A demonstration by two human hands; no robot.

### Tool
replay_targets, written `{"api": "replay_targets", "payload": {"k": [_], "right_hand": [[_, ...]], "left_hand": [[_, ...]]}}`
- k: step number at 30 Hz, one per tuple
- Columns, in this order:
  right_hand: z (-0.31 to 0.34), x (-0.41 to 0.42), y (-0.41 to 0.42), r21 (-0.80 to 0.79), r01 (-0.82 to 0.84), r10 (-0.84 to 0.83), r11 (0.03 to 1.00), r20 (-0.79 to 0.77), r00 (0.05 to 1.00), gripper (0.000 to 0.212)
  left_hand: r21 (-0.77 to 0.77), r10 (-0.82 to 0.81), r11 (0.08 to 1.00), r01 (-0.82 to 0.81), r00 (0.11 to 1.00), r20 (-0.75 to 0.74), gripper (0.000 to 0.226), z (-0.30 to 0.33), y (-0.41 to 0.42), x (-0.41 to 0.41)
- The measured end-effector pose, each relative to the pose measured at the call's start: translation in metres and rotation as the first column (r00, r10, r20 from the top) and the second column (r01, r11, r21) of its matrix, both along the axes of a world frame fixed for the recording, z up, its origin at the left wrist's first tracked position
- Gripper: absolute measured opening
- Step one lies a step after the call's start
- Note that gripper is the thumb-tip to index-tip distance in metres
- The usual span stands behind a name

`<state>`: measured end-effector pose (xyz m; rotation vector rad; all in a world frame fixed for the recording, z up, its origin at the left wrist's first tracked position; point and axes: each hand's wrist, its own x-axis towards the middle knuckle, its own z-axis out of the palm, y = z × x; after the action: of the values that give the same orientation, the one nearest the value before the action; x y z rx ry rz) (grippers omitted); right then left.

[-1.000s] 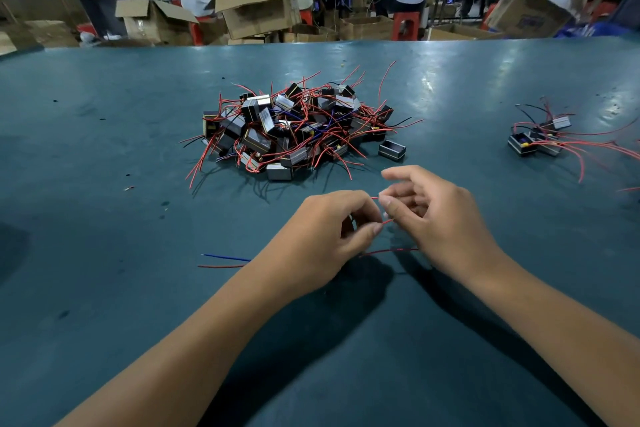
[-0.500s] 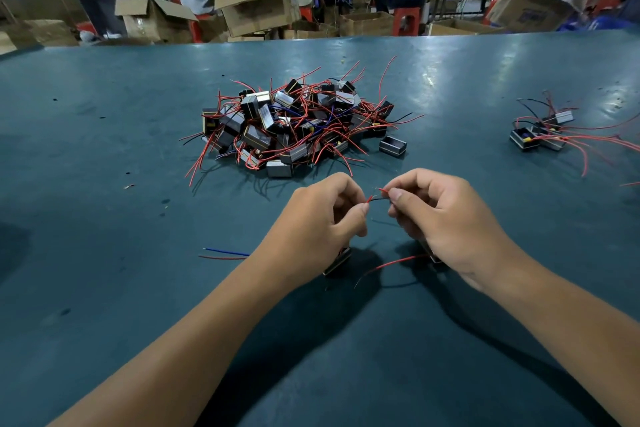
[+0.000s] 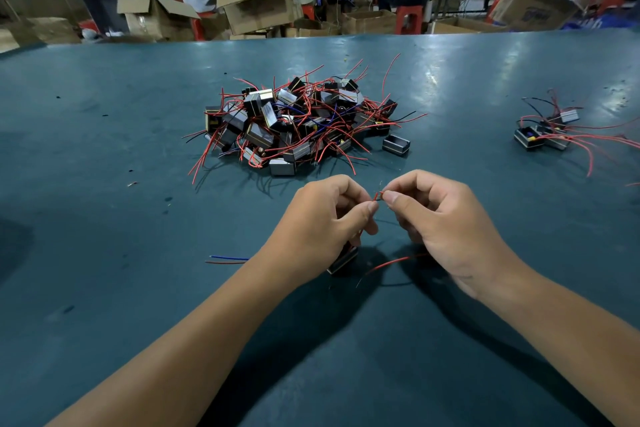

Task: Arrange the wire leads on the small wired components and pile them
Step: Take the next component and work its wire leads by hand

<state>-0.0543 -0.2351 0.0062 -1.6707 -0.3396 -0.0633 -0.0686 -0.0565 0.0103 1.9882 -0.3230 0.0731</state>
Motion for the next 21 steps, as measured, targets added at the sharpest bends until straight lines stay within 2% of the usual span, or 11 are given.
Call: {"api": "replay_targets", "payload": {"k": [10, 18, 21], "right_hand": [[-0.0017, -0.0029, 0.0038, 0.075, 0.018, -0.021, 0.997, 0.043, 0.999, 0.008], [-0.0014, -0.0034, 0.0049, 0.006, 0.039, -0.039, 0.999, 0.079, 0.996, 0.010], [-0.0001, -0.0026, 0.0043, -0.037, 0.027, -0.024, 0.999, 0.093, 0.995, 0.010]], "left_hand": [[-0.007, -0.013, 1.000, 0.013, 1.000, 0.000, 0.009, -0.0015, -0.0026, -0.0003], [0.001, -0.025, 1.000, 0.025, 1.000, 0.016, 0.008, 0.0021, -0.0041, -0.0034], [0.006, -0.012, 1.000, 0.011, 0.995, 0.097, 0.006, 0.0051, 0.0004, -0.0035]]}}
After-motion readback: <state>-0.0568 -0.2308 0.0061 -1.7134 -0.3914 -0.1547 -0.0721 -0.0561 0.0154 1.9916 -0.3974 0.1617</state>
